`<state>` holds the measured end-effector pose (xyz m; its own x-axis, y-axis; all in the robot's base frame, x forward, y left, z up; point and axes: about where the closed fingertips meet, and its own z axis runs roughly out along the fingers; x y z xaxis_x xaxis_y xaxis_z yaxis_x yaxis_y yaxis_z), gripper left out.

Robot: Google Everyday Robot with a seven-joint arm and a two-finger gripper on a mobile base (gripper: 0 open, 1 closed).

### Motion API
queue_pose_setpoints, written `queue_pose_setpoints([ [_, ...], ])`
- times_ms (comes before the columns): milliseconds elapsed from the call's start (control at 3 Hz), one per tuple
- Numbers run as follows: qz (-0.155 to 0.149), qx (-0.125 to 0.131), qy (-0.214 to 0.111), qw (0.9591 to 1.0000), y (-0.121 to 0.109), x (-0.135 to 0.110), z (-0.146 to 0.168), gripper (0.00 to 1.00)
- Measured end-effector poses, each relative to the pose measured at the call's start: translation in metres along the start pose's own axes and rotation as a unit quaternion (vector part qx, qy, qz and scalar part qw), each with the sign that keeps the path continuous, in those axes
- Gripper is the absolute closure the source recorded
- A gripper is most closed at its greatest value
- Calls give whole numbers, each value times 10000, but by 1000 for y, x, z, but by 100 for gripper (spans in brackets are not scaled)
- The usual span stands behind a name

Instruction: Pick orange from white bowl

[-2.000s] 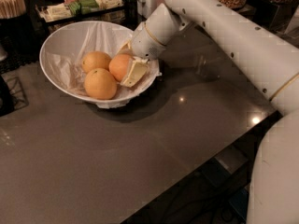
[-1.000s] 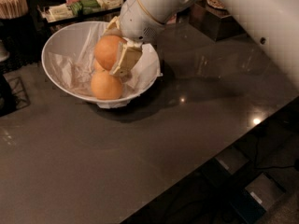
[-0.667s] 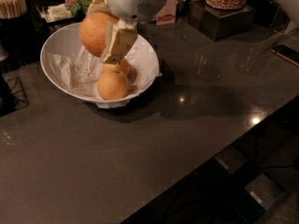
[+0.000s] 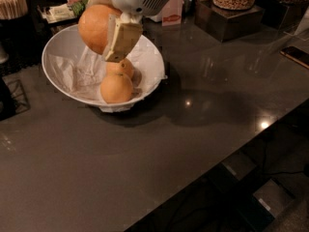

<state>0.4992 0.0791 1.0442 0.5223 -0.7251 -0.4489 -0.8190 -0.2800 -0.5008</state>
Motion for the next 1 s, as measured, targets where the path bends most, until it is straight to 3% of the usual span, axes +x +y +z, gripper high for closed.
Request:
queue_pose_setpoints([
  [333, -11, -17, 98, 10000, 4, 2, 1, 100],
  [667, 491, -11, 31, 9988, 25, 51, 17, 100],
  [1000, 495, -10, 32, 9988, 26, 51, 17, 100],
])
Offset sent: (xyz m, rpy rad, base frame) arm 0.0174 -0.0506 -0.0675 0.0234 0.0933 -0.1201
